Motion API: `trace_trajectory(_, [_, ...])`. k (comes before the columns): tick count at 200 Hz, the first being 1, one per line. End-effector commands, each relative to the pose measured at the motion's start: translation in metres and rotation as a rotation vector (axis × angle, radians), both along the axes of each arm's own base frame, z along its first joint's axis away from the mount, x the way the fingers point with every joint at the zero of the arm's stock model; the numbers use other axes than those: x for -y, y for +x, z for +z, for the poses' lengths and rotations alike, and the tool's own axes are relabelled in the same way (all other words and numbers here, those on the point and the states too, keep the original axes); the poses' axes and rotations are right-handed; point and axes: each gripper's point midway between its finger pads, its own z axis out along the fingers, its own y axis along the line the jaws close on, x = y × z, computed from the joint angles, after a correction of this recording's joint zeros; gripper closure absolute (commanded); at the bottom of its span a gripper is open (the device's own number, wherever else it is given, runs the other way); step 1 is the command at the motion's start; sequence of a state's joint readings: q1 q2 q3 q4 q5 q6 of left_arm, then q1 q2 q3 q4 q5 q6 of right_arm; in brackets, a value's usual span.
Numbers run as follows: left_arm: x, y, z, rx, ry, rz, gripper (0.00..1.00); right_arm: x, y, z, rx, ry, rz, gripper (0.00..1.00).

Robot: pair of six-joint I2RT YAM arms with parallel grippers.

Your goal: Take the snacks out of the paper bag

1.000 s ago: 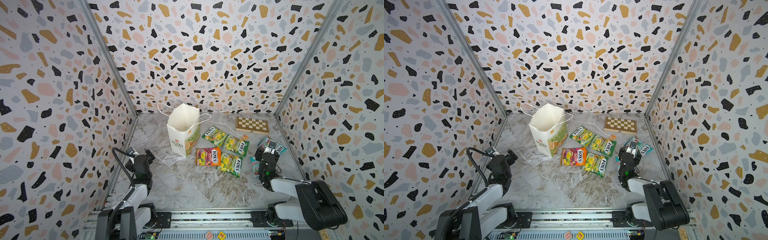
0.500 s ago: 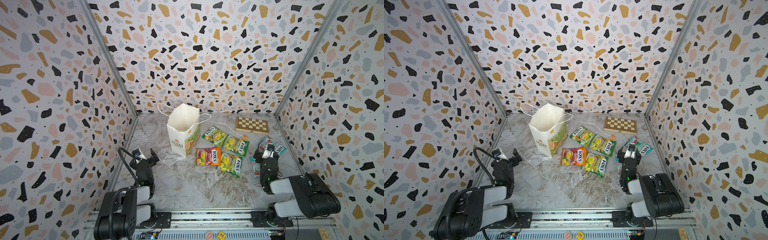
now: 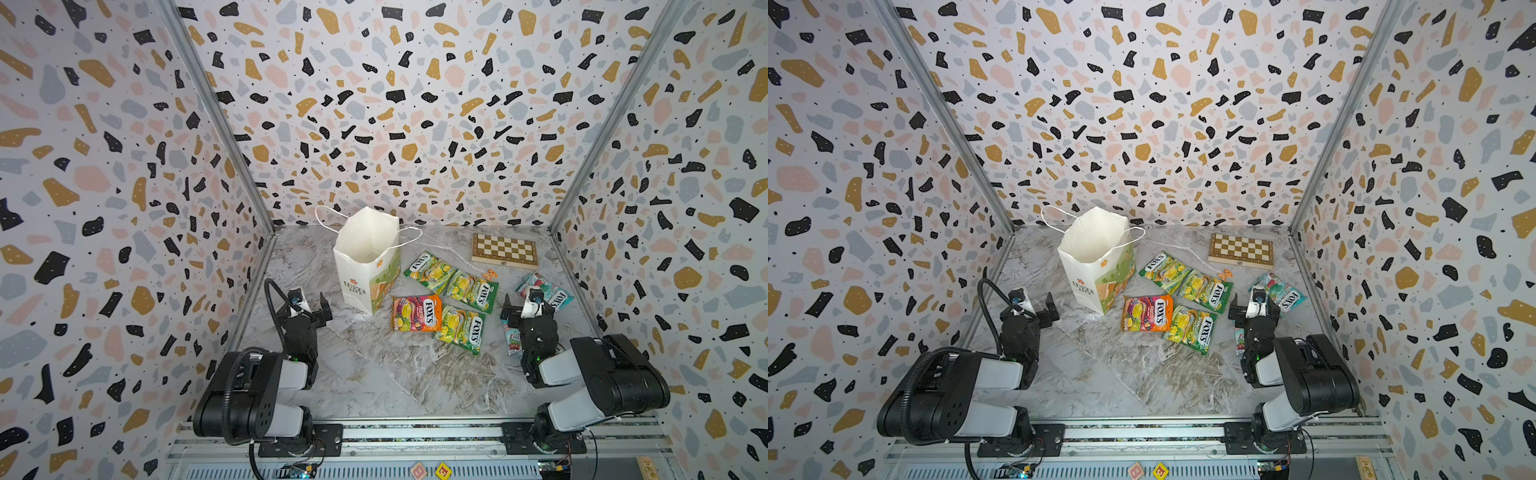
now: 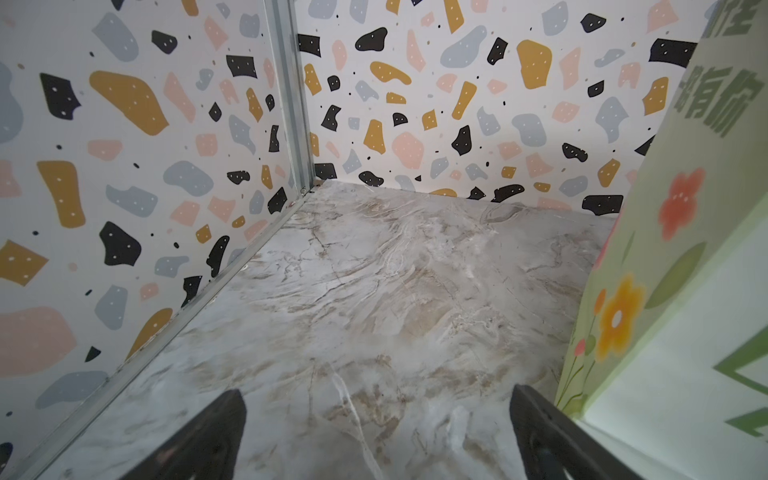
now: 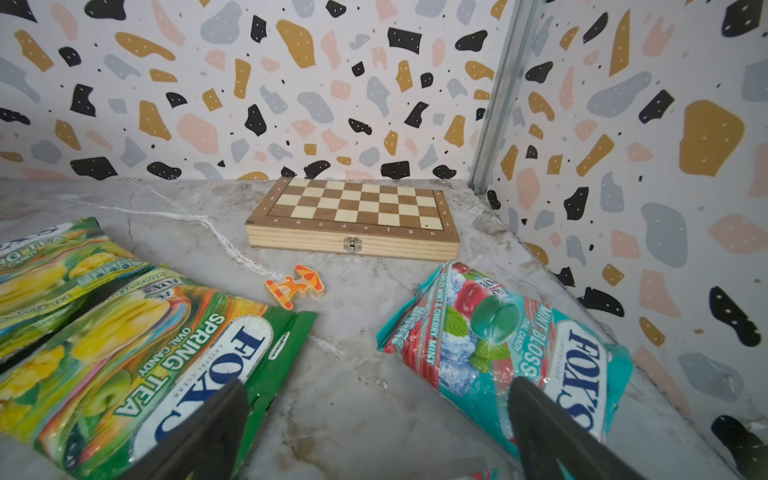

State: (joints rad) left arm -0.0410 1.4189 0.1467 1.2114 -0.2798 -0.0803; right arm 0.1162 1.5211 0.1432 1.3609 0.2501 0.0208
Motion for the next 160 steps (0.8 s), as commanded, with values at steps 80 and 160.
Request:
trace_trajectory(80, [-0.0069, 0.0014, 0.0138, 0.040, 0.032, 0.043, 0.00, -0.0033, 0.0069, 0.0151, 0.047, -0.003, 0.013, 0.01])
trace_trajectory(160, [-0.0066, 0.0014, 0.0139, 0.040, 0.033, 0.042, 0.00, -0.0037, 0.0073, 0.0152, 0.046, -0.002, 0.015, 0.01])
